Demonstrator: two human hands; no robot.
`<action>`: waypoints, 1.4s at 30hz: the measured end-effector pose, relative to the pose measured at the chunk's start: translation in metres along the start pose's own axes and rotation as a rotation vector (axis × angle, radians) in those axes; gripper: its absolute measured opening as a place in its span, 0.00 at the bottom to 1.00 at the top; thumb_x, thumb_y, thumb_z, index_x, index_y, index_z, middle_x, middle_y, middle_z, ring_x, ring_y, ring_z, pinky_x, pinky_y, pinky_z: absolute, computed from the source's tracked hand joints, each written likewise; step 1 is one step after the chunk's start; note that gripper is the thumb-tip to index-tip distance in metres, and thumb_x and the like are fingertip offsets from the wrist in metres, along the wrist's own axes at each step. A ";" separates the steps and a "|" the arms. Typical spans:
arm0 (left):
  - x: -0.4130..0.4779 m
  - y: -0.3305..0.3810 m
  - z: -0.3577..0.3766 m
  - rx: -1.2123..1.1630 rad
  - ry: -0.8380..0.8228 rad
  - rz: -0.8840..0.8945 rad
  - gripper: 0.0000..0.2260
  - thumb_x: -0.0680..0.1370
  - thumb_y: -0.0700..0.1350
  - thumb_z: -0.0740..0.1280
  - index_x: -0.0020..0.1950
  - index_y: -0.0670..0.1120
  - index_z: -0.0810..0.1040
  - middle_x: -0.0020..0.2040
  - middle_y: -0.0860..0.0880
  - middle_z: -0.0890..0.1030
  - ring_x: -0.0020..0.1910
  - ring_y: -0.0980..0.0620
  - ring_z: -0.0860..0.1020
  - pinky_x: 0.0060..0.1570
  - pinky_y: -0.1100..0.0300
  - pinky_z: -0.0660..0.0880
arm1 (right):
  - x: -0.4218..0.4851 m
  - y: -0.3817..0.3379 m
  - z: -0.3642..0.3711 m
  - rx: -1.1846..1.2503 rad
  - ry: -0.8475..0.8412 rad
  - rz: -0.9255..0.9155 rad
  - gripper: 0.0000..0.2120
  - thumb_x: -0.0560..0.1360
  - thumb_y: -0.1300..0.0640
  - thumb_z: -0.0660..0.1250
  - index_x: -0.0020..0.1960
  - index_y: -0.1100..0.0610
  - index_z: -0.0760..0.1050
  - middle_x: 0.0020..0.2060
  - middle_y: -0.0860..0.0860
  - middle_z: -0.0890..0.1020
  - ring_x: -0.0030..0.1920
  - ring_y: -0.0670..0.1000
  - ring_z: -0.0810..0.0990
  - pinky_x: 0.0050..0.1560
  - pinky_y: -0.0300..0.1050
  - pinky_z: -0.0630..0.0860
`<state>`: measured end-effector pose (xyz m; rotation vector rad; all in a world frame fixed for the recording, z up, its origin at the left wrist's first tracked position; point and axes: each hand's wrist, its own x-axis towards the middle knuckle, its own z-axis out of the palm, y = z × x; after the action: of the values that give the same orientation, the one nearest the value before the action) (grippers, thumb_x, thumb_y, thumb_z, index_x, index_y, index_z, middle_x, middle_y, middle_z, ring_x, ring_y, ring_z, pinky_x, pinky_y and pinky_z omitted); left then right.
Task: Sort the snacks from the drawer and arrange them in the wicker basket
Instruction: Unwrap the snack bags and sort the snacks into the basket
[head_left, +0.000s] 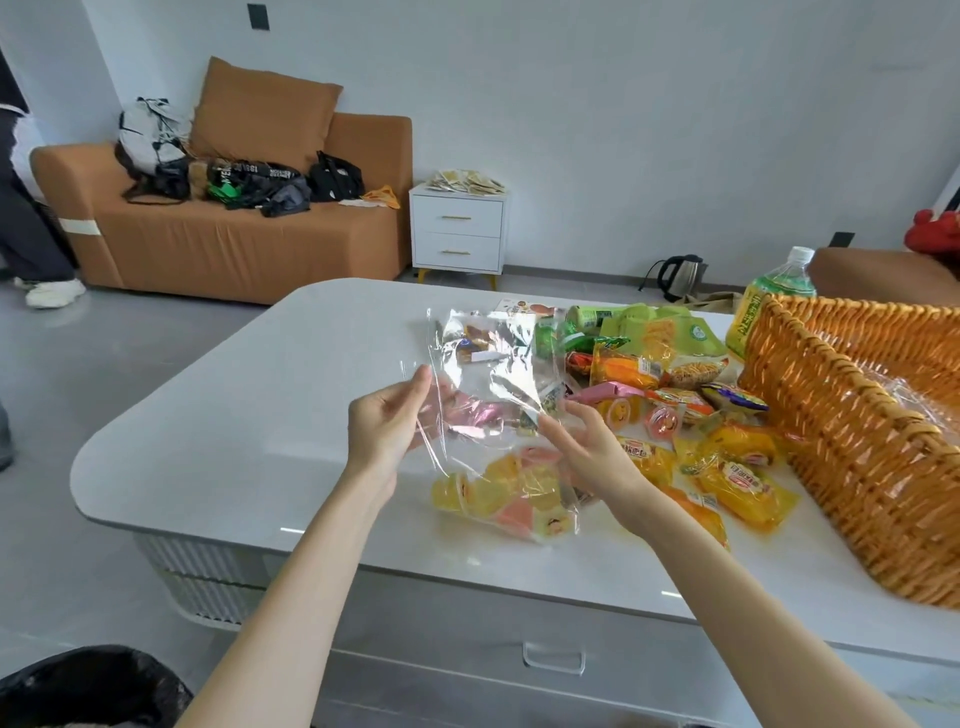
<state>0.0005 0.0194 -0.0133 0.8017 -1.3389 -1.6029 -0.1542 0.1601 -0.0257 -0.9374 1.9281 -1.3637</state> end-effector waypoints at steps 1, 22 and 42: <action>0.000 0.001 0.004 0.011 0.045 0.066 0.10 0.73 0.51 0.72 0.43 0.44 0.85 0.40 0.49 0.86 0.46 0.46 0.84 0.48 0.54 0.81 | -0.001 0.002 0.000 -0.037 -0.001 -0.028 0.23 0.79 0.44 0.62 0.71 0.49 0.62 0.57 0.47 0.79 0.48 0.40 0.80 0.40 0.34 0.75; -0.001 -0.023 -0.008 0.215 0.005 0.121 0.10 0.79 0.48 0.65 0.44 0.45 0.83 0.41 0.50 0.85 0.35 0.53 0.83 0.35 0.65 0.78 | 0.002 0.001 0.001 0.166 0.239 -0.173 0.09 0.80 0.55 0.62 0.49 0.56 0.80 0.41 0.46 0.84 0.36 0.39 0.79 0.37 0.30 0.73; -0.001 -0.033 0.020 0.841 0.026 0.359 0.22 0.79 0.42 0.64 0.73 0.48 0.65 0.69 0.48 0.70 0.67 0.50 0.69 0.60 0.63 0.67 | 0.019 0.020 -0.033 -0.143 0.348 -0.016 0.09 0.76 0.58 0.67 0.55 0.57 0.80 0.45 0.49 0.84 0.39 0.47 0.82 0.41 0.39 0.81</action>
<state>-0.0245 0.0296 -0.0414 0.9737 -2.0307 -0.7150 -0.1954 0.1665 -0.0364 -0.8227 2.3078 -1.4918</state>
